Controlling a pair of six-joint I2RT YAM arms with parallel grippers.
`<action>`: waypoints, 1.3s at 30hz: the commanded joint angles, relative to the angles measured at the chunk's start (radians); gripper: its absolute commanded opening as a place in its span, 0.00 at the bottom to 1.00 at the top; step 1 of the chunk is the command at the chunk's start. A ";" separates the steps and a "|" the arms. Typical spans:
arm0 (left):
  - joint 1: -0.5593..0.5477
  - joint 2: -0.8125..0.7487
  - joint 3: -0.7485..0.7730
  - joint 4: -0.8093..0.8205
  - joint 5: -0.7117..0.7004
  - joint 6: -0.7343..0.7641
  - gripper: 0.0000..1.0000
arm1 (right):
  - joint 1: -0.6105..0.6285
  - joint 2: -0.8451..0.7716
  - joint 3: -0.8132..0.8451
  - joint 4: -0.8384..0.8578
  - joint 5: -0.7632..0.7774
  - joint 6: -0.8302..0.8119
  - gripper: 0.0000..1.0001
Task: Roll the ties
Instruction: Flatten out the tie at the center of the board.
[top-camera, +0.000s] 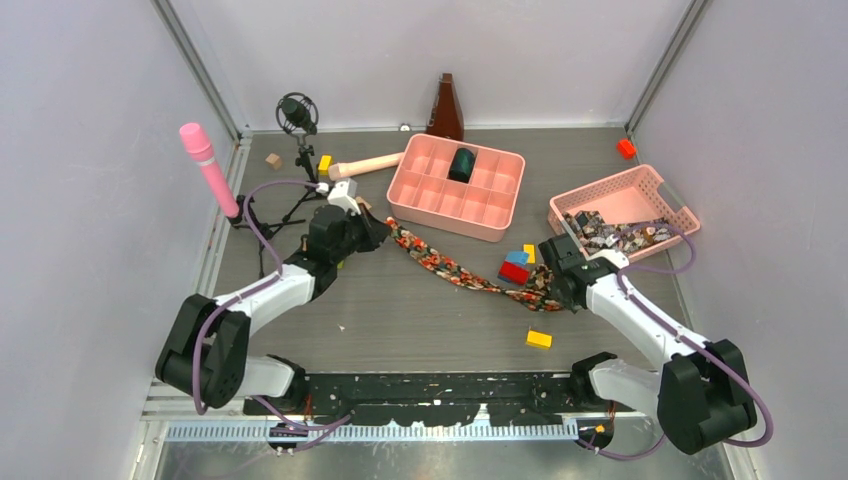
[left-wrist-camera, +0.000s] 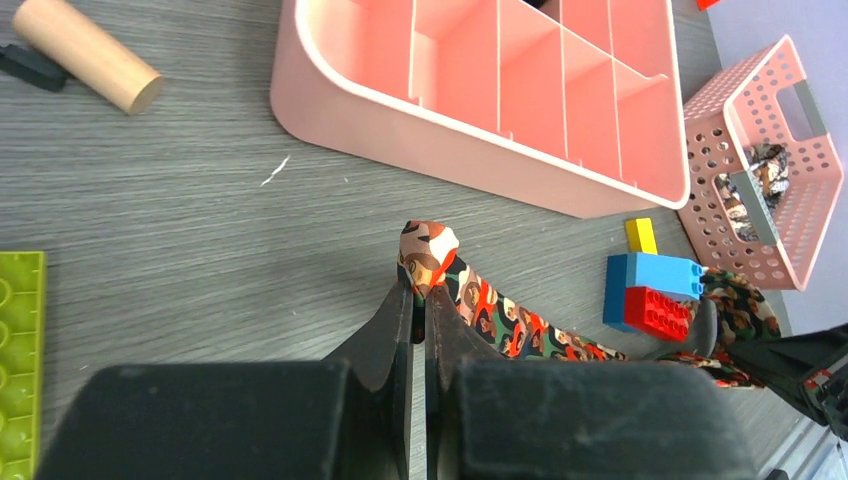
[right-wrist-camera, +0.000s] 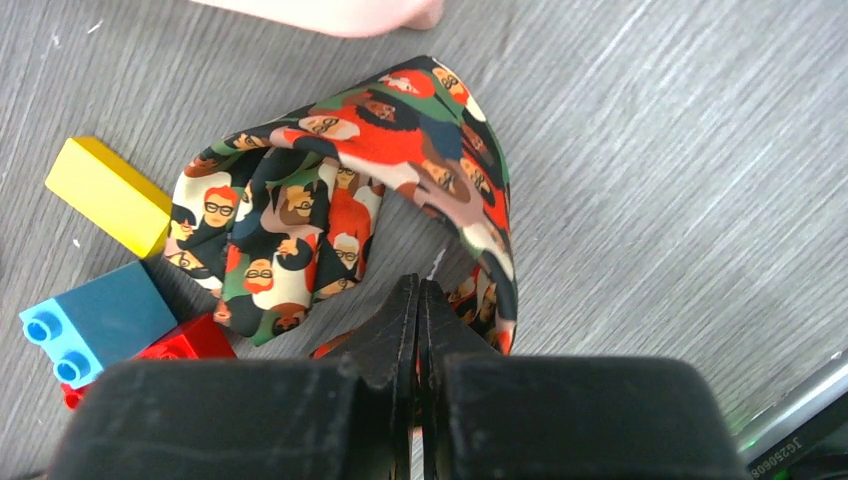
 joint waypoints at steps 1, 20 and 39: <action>0.024 -0.039 -0.007 -0.005 -0.047 -0.006 0.00 | -0.005 -0.036 -0.023 -0.051 0.065 0.146 0.05; 0.084 -0.082 -0.039 -0.107 -0.169 -0.020 0.00 | -0.011 -0.360 -0.171 -0.179 0.183 0.381 0.06; 0.099 -0.087 -0.033 -0.148 -0.178 0.007 0.00 | -0.011 -0.515 -0.155 -0.382 0.262 0.493 0.09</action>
